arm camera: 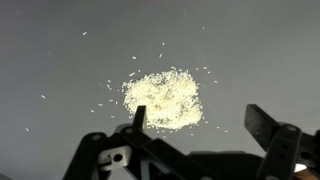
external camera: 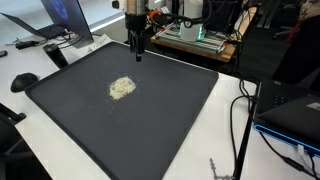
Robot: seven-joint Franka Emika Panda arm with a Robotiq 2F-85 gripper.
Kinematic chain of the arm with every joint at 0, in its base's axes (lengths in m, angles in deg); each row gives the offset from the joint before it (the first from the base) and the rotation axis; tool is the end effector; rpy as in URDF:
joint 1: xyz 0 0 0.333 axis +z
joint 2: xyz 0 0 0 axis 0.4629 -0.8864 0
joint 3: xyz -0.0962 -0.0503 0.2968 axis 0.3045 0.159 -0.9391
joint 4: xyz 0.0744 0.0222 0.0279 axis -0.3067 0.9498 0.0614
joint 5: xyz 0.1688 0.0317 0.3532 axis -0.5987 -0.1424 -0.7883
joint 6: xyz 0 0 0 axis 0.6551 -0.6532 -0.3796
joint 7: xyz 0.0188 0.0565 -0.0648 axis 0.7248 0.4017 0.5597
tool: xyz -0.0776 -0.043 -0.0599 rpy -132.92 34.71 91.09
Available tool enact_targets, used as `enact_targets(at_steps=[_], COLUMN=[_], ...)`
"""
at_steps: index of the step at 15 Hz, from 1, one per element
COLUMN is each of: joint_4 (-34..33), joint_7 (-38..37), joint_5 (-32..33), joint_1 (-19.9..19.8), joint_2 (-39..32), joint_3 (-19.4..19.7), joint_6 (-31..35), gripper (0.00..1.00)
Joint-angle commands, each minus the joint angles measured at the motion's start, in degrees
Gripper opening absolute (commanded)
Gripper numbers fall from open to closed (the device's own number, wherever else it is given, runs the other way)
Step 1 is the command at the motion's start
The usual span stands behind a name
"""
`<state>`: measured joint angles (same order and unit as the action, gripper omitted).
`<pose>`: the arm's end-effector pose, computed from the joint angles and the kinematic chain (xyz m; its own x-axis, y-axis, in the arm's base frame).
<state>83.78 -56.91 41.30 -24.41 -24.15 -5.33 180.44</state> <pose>0.5008 -0.0090 0.2897 0.8247 -0.5119 0.2405 -0.5122 -0.8563 -0.0662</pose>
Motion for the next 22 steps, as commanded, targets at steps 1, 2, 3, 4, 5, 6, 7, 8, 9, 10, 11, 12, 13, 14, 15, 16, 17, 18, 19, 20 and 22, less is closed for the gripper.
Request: enact_targets(at_steps=[1, 2, 3, 4, 5, 6, 7, 8, 9, 10, 11, 12, 13, 14, 15, 16, 17, 18, 19, 20, 22], joint_4=[5.33, 4.93, 4.37, 3.73, 3.1, 2.52, 1.92, 1.15, 0.45, -0.28, -1.38, -2.32, -3.63, -5.2, -6.68, -8.46, -10.29, -12.34, -14.24, -16.2, -21.16], joint_7=[15.81, 20.25, 24.66, 29.02, 33.35, 36.55, 38.51, 40.32, 41.69, 43.49, 45.17, 46.12, 47.49, 48.73, 49.85, 51.05, 52.92, 54.53, 55.69, 56.05, 57.28], joint_5=[-15.91, -20.7, -25.31, -29.39, -32.97, -35.34, -36.51, -37.07, -37.41, -37.96, -39.04, -39.4, -40.2, -40.77, -41.08, -41.13, -41.66, -41.76, -41.61, -40.63, -40.34], joint_1=[-4.87, -3.42, -4.12, -4.71, -5.35, -6.06, -6.79, -7.64, -8.41, -9.21, -9.98, -10.63, -11.32, -12.05, -12.77, -13.57, -14.46, -15.43, -16.33, -17.06, -18.99], joint_2=[4.05, 4.32, 4.55, 4.34, 4.26, 4.03, 3.68, 2.97, 2.37, 1.66, 0.81, 0.04, -0.93, -2.17, -3.37, -4.86, -6.25, -7.85, -9.33, -10.97, -14.54], joint_3=[-4.82, -3.3, -3.57, -3.11, -2.51, -1.87, -1.22, -0.51, 0.1, 0.69, 1.21, 1.66, 2.01, 2.3, 2.5, 2.62, 2.57, 2.52, 2.43, 2.46, 2.22], joint_6=[1.76, 0.15, -1.47, -2.62, -3.84, -5.2, -6.61, -7.89, -9.21, -10.34, -11.72, -12.72, -14.07, -15.31, -16.8, -18.2, -19.86, -21.65, -23.21, -24.31, -27.92], gripper=[1.0, 1.0, 1.0, 1.0, 1.0, 1.0, 1.0, 1.0, 1.0, 1.0, 1.0, 1.0, 1.0, 1.0, 1.0, 1.0, 1.0, 1.0, 1.0, 1.0, 1.0])
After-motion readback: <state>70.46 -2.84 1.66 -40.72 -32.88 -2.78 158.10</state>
